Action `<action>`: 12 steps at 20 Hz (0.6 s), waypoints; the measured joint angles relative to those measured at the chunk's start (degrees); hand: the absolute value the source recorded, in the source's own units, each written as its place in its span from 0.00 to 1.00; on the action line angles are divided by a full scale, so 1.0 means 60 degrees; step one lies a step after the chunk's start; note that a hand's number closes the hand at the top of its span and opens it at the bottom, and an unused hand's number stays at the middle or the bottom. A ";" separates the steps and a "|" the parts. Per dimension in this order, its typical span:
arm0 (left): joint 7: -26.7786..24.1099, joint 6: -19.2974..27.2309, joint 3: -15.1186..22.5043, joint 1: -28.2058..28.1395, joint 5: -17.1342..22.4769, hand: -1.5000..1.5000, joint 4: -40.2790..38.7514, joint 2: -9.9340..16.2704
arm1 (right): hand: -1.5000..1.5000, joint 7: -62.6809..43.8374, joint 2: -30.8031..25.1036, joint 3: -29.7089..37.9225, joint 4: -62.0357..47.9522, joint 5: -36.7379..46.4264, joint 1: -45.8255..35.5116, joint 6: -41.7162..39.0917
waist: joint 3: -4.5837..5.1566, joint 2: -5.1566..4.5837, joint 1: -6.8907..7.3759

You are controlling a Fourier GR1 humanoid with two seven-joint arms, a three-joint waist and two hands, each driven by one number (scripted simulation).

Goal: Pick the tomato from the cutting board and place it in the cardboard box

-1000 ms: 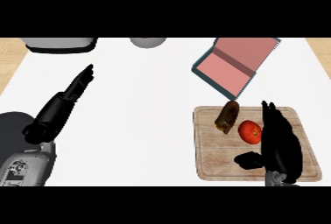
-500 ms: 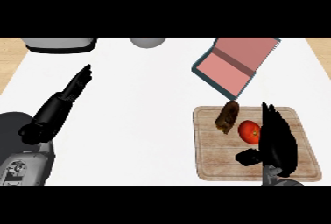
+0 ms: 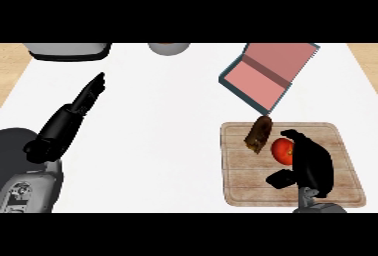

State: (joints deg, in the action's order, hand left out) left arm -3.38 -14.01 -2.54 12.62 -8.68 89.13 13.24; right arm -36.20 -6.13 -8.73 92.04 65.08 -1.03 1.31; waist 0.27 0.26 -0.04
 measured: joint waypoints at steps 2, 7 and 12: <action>-0.0107 0.0011 -0.0015 0.0053 -0.0062 0.50 -0.0137 -0.0019 | 1.00 0.0436 -0.0198 0.0044 -0.0171 0.0093 0.0019 0.0382 | 0.0015 0.0015 -0.0006; -0.0121 -0.0100 -0.0118 0.0057 -0.0027 0.50 -0.0154 -0.0019 | 1.00 0.0702 -0.0206 -0.0080 -0.0549 0.0764 -0.0255 0.1122 | 0.0037 0.0039 0.0002; -0.0015 -0.0300 -0.0064 0.0129 0.0046 0.50 -0.0050 -0.0015 | 1.00 0.1196 -0.0103 -0.0783 -0.1034 0.1200 -0.1258 0.0655 | 0.0058 -0.0014 0.0214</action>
State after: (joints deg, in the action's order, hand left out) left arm -3.47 -15.80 -2.92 13.40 -8.40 88.83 13.16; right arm -29.02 -6.74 -13.43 85.83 72.29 -8.58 5.24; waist 0.62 0.17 1.24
